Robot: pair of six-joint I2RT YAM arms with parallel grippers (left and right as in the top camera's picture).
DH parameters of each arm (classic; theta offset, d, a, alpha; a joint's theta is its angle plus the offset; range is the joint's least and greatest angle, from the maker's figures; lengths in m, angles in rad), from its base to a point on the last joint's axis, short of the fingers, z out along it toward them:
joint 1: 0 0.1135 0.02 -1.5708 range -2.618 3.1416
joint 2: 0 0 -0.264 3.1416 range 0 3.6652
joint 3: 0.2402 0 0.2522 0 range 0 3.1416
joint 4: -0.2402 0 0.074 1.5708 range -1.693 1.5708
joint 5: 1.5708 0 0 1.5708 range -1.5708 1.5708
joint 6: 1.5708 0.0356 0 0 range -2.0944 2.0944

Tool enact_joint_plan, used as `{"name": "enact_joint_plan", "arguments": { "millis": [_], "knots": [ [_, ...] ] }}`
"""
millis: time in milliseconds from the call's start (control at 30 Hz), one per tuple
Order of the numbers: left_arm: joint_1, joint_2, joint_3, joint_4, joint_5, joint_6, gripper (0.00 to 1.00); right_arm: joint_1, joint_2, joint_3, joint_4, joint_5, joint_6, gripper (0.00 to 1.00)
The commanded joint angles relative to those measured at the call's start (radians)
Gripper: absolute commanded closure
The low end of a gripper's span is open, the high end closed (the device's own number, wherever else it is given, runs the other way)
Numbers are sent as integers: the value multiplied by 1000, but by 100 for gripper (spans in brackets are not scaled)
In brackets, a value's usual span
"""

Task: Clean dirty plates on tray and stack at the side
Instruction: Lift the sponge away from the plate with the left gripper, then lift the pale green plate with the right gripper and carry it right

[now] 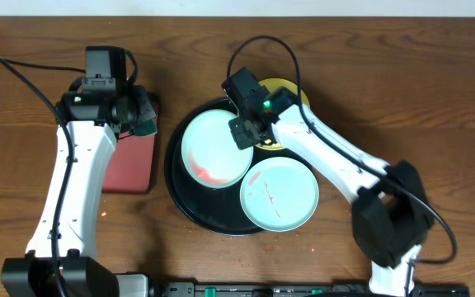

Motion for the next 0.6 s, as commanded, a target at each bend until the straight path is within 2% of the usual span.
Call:
{"name": "enact_joint_plan", "arguments": {
  "millis": [0,400,567],
  "knots": [
    [16,1,-9,-2,-13,17,93,45,-64,-3,-3,203,-65,99],
    [18,6,-10,-3,-13,17,92,216,-173,-3,7,737,-69,99],
    [18,6,-10,-7,-13,17,93,280,-189,-3,19,940,-141,99]
  ]
}}
